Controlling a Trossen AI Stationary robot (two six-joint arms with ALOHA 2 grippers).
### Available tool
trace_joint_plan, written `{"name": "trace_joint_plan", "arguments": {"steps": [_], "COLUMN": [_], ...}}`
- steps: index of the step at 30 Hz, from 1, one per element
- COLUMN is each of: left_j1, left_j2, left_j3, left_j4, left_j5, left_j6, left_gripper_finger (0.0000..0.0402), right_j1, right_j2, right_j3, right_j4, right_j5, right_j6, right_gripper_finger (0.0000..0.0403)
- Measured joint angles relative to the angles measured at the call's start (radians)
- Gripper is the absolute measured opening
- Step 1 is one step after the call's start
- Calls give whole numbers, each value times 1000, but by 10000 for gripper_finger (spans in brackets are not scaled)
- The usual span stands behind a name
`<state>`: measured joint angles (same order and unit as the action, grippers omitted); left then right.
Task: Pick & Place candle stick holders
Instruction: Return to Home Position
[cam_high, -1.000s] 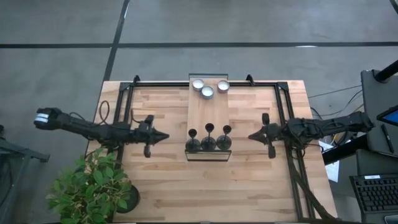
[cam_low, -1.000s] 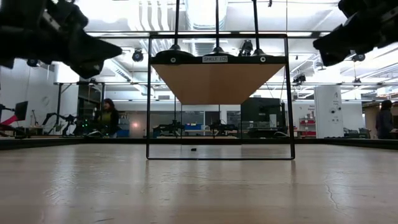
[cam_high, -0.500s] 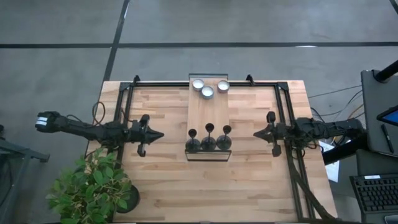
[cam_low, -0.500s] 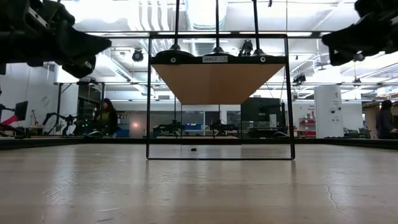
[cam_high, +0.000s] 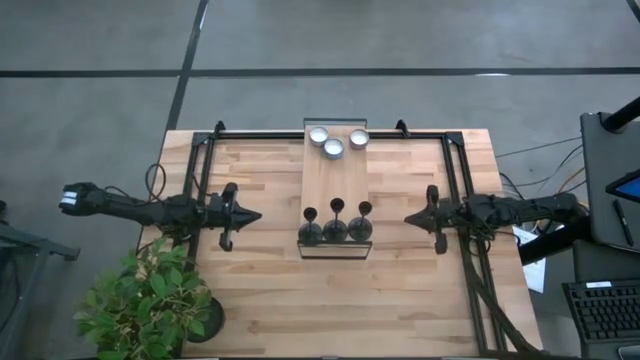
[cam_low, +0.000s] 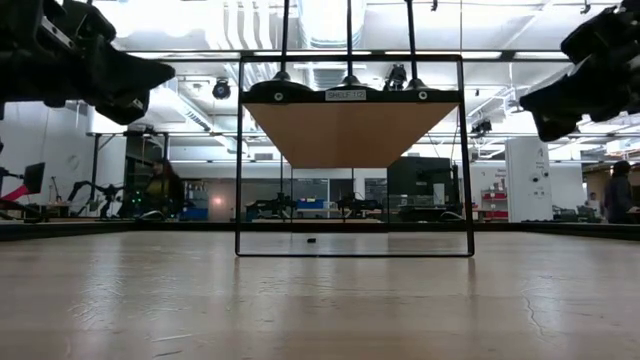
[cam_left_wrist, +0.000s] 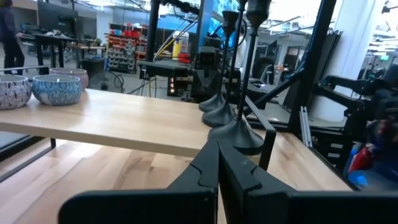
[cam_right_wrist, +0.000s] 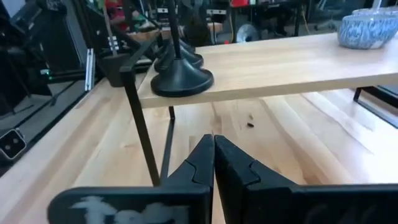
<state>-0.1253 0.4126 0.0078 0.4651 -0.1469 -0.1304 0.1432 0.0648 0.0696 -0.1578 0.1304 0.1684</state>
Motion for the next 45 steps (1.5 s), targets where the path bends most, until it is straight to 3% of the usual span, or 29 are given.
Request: {"name": "trace_joint_plan", "arguments": {"steps": [18,45], "left_j1": [0,0], "left_j2": [2,2], "left_j3": [3,3], "left_j4": [-43,-48], "left_j5": [-1,-1], "left_j6": [-4,-4], "left_gripper_finger": [0,0], "right_j1": [0,0], "right_j2": [113,120], "right_j3": [-2,-2], "right_j4": [10,10], "right_j5": [0,0], "right_j6": [-11,-11], "right_gripper_finger": [8,8]}}
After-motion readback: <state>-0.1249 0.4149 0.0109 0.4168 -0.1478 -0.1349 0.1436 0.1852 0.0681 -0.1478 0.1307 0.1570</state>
